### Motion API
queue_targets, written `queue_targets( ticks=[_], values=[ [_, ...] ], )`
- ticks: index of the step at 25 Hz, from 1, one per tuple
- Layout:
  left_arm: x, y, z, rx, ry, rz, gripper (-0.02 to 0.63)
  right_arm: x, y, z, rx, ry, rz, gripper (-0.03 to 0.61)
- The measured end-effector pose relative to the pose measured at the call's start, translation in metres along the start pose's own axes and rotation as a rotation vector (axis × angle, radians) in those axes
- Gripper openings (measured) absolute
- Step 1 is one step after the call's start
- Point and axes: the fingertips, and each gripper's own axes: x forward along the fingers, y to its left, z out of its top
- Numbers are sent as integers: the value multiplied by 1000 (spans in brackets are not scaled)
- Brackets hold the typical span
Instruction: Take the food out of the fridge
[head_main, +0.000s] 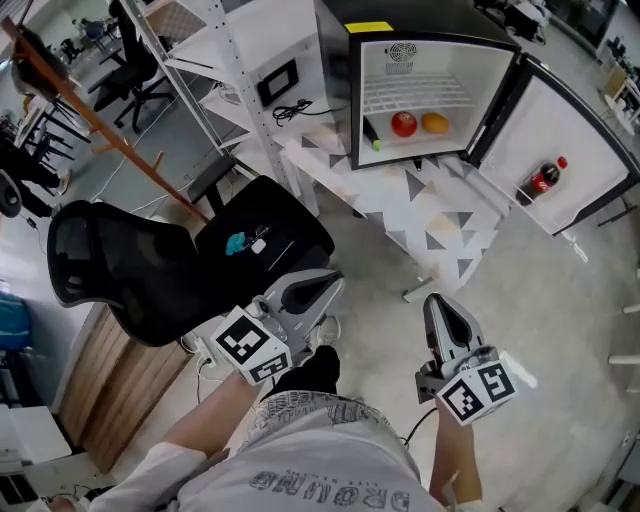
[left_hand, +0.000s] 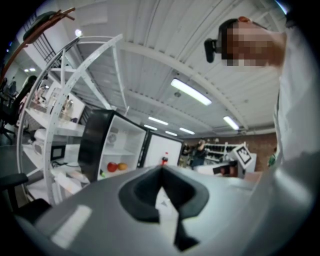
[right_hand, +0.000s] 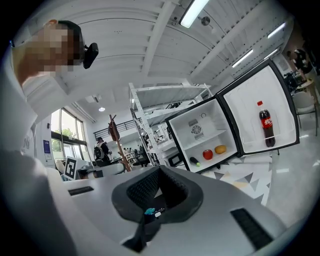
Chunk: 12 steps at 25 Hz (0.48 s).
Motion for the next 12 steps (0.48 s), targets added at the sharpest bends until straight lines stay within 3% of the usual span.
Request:
queue_targets(
  ticks=[12],
  values=[
    [31,88,14,-25,22,-19,5,88,-20,17,3,28,-32,-11]
  ],
)
